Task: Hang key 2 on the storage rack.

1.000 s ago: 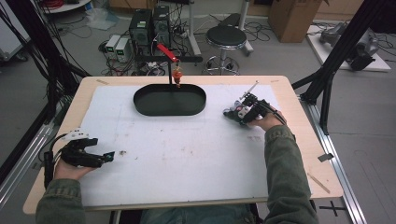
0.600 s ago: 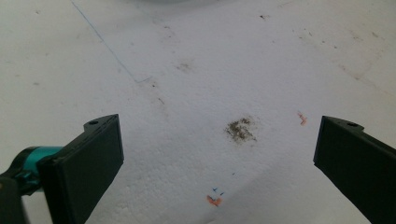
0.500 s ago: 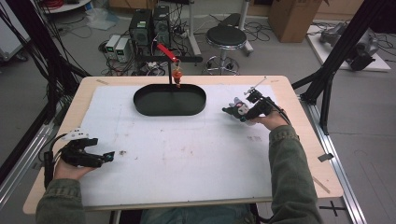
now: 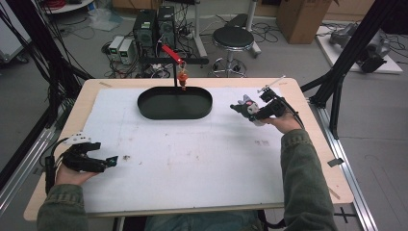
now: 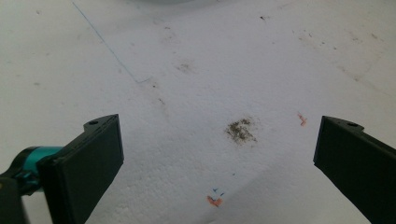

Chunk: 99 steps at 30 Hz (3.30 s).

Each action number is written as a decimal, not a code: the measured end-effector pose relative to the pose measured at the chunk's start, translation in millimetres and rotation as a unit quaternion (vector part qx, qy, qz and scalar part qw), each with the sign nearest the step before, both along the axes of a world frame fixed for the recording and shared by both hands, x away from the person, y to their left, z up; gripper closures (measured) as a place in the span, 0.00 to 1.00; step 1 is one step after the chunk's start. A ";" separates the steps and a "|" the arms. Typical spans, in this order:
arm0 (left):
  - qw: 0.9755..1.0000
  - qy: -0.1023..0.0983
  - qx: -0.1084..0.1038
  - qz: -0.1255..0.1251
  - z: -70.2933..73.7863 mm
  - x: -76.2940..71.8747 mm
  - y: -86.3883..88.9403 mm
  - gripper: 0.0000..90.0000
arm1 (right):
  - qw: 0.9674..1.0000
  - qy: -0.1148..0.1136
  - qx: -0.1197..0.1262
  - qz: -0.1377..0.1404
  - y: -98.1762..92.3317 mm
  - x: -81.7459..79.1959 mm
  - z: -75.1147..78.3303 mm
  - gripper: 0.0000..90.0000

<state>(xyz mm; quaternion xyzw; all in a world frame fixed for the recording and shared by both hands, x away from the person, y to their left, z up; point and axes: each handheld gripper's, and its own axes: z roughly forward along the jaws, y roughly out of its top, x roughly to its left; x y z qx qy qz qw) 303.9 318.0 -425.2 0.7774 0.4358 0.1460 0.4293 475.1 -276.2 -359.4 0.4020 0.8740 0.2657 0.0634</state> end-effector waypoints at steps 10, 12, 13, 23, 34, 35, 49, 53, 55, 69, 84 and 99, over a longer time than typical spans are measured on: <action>1.000 0.000 0.001 0.001 -0.1 0.5 0.4 0.02 | 1.000 -0.007 0.015 0.009 -1.4 -2.3 20.0 0.55; 1.000 -0.002 0.001 0.003 0.2 0.2 0.6 0.02 | 1.000 -0.010 0.020 0.013 0.7 -3.6 26.3 0.55; 1.000 -0.003 0.001 0.004 0.5 0.0 0.7 0.02 | 1.000 -0.007 0.020 0.014 1.4 -3.7 28.6 0.55; 1.000 -0.002 -0.003 0.003 -0.6 1.2 1.0 0.02 | 0.999 -0.027 0.034 0.014 13.7 -2.7 43.4 0.55; 1.000 -0.004 -0.004 0.003 -0.3 1.6 1.3 0.02 | 0.999 -0.032 0.024 0.028 36.6 2.3 56.1 0.54; 1.000 -0.004 -0.004 0.003 -0.2 1.5 1.3 0.02 | 0.999 -0.034 0.021 0.030 38.5 3.2 57.2 0.54; 1.000 -0.007 -0.006 0.002 0.8 0.9 2.2 0.02 | 0.997 -0.033 0.020 0.060 69.0 13.0 83.1 0.54; 1.000 -0.009 -0.005 0.004 1.3 0.2 2.0 0.02 | 0.997 -0.034 0.032 0.069 75.5 15.4 91.8 0.54; 1.000 -0.009 -0.004 0.003 1.3 0.3 1.9 0.02 | 0.996 -0.036 0.033 0.074 78.9 17.3 95.0 0.54; 1.000 -0.014 -0.008 0.004 4.0 -3.8 1.3 0.02 | 0.995 -0.041 0.031 0.085 101.1 26.2 112.5 0.54; 1.000 -0.012 -0.010 0.002 3.7 -3.8 1.4 0.02 | 0.997 -0.036 0.042 0.047 124.3 51.5 120.7 0.54; 1.000 -0.012 -0.011 0.004 3.4 -3.4 1.5 0.02 | 0.997 -0.060 0.044 0.018 133.3 66.9 116.9 0.54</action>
